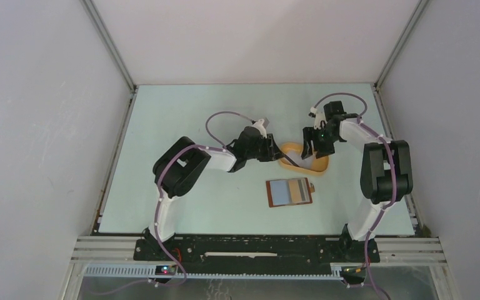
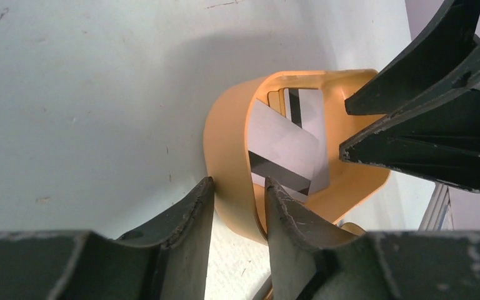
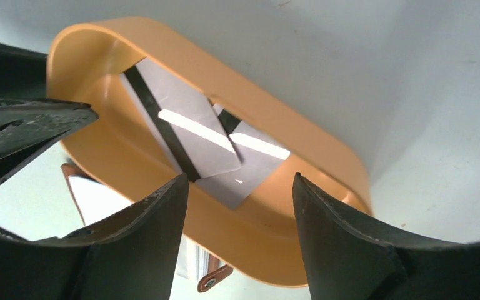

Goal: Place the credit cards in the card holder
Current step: Pick up the credit card from the storage box.

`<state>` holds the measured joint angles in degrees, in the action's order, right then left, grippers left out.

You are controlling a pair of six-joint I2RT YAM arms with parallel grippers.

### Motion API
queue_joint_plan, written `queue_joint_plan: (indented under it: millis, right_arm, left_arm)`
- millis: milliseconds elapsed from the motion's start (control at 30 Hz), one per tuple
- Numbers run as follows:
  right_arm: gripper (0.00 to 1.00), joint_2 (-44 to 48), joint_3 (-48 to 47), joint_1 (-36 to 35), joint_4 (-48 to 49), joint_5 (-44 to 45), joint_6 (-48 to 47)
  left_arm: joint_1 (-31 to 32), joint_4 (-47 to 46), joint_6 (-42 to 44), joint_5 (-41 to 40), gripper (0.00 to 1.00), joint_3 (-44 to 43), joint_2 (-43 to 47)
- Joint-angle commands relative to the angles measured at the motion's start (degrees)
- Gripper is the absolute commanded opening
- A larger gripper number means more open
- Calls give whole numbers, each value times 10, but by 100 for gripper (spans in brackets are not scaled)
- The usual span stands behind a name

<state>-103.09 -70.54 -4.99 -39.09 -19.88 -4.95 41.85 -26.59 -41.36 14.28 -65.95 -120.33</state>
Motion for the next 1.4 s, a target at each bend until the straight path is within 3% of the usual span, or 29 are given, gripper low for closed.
queue_joint_plan:
  millis: [0, 533, 833, 1200, 1367]
  right_arm:
    - [72, -3, 1, -7, 35, 58, 33]
    - [73, -59, -18, -83, 68, 79, 109]
    - [71, -140, -131, -91, 40, -79, 122]
    - [70, -43, -99, -68, 25, -106, 51]
    - [70, -60, -96, -57, 10, -72, 21]
  left_arm:
    - [7, -15, -35, -38, 39, 33, 33]
    - [28, -82, -131, -89, 35, 88, 50]
    - [37, -101, -156, -121, 35, 108, 60]
    - [36, -113, -166, -127, 35, 112, 55]
    - [36, -113, -165, -125, 35, 111, 55]
